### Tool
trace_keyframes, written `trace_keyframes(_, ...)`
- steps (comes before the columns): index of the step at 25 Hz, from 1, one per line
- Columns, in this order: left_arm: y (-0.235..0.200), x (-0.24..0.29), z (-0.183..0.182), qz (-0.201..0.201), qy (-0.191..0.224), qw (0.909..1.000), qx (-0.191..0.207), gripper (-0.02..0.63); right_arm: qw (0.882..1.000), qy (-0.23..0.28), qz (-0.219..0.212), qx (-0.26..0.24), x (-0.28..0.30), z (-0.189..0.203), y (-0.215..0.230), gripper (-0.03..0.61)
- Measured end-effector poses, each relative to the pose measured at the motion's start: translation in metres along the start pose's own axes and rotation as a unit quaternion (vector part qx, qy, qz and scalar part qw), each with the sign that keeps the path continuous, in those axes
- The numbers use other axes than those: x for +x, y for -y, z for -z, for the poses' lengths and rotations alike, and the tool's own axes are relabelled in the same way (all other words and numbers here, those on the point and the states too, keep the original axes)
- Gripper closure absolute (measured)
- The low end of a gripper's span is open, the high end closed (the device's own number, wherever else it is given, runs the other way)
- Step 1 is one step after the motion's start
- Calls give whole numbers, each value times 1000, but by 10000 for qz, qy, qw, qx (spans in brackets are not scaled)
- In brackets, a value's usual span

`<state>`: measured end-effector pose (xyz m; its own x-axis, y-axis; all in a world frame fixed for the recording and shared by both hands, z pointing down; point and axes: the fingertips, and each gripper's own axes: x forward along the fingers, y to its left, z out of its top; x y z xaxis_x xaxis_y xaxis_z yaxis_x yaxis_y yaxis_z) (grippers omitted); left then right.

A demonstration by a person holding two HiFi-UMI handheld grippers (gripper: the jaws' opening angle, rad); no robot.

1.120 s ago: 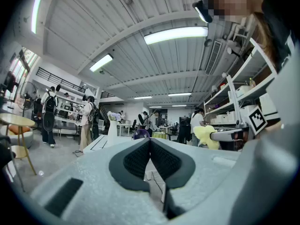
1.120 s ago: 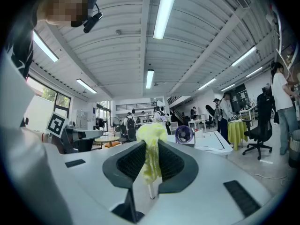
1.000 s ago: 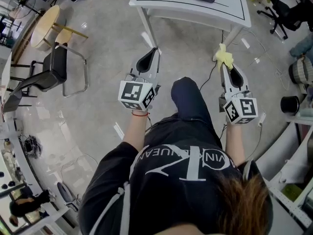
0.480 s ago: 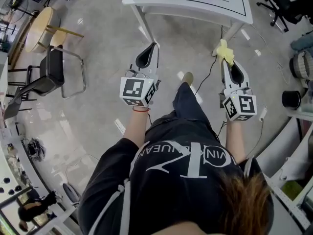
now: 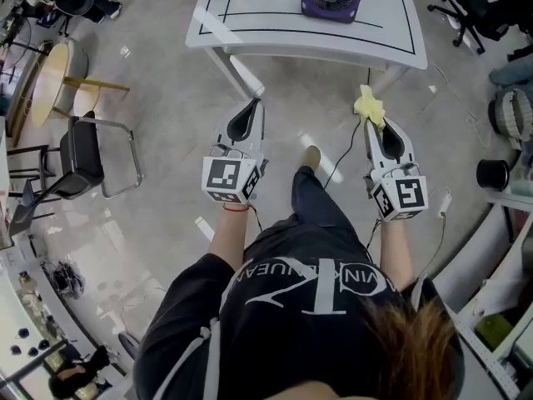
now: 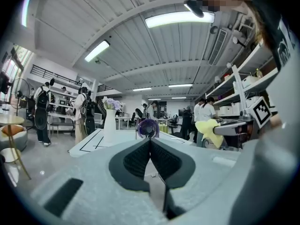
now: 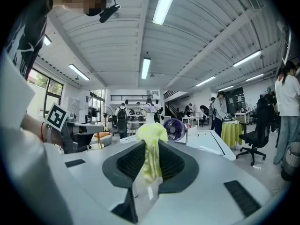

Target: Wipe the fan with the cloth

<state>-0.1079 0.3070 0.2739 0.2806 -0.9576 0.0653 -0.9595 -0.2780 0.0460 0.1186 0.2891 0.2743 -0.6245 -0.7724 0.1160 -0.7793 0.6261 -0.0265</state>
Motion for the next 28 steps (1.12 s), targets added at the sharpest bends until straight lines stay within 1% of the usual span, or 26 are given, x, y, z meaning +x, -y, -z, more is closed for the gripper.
trace_keyframes(5,-24,52,9,36,-118,9999,-108,609,9998,-158,-90,-124,54,6,18,500)
trace_keyframes(10,-38,94,25,78,-352,9992,-200,609,9989,-338,-233,-239,103,12,34,495)
trace_keyframes(16,-55,139,37,101,-522,9982,-260,609,9986,-383,-223,-285,154,16,54,495)
trace_keyframes(21,-65,175,44,188,-640,9974,-268,609,9985,-422,-219,-265,192,18,67,495)
trace_keyframes(28,-72,217,50,243,-774,9964,-248,609,9969,-490,-392,-468,233,19,84,495)
